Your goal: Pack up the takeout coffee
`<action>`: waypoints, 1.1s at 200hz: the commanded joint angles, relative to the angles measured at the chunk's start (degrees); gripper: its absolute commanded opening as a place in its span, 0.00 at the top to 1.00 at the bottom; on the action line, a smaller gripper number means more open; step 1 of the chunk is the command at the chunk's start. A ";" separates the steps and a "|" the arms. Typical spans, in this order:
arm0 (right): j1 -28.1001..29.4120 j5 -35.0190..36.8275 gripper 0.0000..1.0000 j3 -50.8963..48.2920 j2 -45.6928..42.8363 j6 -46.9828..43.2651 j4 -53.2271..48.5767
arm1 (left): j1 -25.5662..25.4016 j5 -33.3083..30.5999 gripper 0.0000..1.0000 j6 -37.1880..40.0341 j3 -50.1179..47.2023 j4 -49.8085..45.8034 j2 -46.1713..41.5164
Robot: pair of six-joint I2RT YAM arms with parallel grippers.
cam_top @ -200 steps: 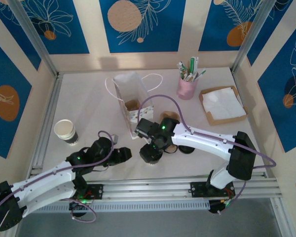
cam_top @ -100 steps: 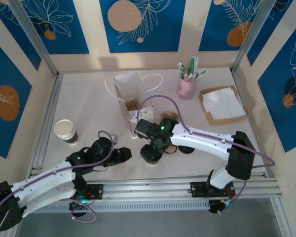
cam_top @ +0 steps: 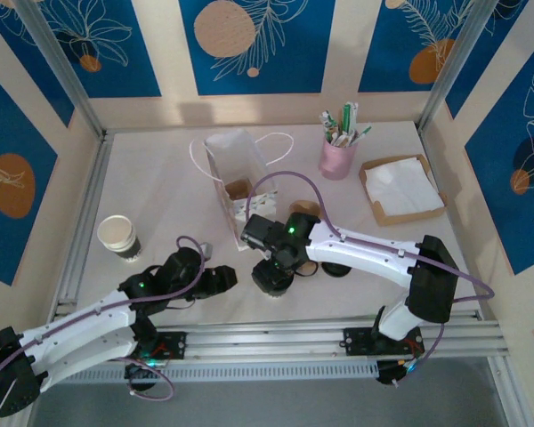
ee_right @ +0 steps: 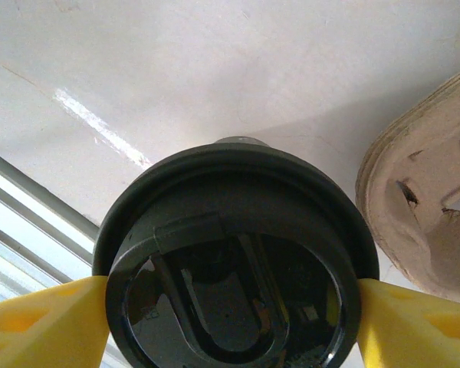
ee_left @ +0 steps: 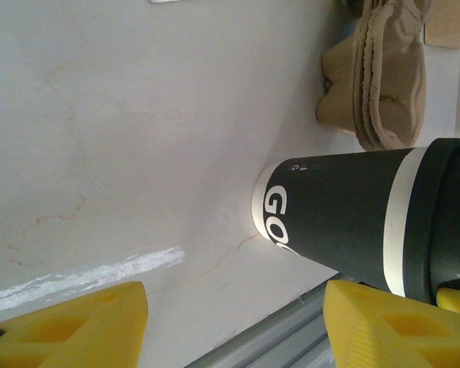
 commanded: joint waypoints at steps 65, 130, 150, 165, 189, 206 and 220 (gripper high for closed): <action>1.61 1.51 0.21 -1.11 -1.93 1.35 0.12 | -0.56 -1.07 0.38 0.42 0.17 -0.92 -0.58; 1.79 1.59 0.18 -1.53 -2.22 1.67 0.48 | -0.56 -1.09 0.38 0.55 0.65 -1.37 -0.50; 1.75 1.53 0.18 -1.75 -2.35 1.80 0.82 | -0.57 -1.13 0.38 0.60 0.62 -1.39 -0.51; 1.87 1.43 0.20 -2.14 -2.45 1.94 1.04 | -0.56 -1.16 0.38 0.60 0.65 -1.37 -0.49; 1.87 1.38 0.21 -2.91 -2.74 2.11 1.62 | -0.56 -1.15 0.38 0.59 0.66 -1.30 -0.48; 1.98 1.51 0.24 -3.29 -2.92 2.35 1.78 | -0.57 -1.16 0.38 0.60 0.68 -1.33 -0.47; 2.05 1.62 0.25 -3.31 -3.23 2.51 1.72 | -0.55 -1.11 0.38 0.50 0.69 -1.38 -0.46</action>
